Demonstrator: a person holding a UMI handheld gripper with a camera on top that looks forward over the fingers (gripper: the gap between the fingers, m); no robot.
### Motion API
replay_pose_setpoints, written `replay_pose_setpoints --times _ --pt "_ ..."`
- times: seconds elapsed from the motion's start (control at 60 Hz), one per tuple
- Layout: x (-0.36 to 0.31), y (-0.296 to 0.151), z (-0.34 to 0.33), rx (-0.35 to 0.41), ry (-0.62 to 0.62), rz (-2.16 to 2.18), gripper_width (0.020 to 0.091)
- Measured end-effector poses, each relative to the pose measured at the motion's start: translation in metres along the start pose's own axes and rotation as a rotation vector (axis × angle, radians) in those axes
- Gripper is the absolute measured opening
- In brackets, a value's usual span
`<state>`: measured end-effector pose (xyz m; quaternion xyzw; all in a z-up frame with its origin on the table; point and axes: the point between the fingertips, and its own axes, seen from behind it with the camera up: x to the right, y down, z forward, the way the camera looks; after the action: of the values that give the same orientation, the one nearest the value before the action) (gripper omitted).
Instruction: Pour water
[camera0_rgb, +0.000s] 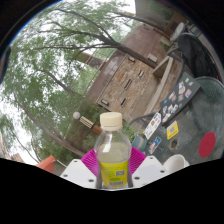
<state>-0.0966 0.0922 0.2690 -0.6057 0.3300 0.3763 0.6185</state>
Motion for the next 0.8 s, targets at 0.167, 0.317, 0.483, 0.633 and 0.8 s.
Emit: replay_pose_setpoints --times 0.167,0.317,0.483,0.633,0.8 --pt "0.083 -0.117 -0.032 0.146 0.211 -0.822 0.0356" --pt "0.227 -0.110 -0.047 0.005 0.380 -0.992 0.0357" --pt "0.305 -0.081 -0.044 -0.076 0.423 -0.988 0.0359" --pt "0.330 -0.072 -0.054 -0.076 0.427 -0.971 0.0359" --pt "0.316 -0.070 -0.049 -0.106 0.454 -0.971 0.0480"
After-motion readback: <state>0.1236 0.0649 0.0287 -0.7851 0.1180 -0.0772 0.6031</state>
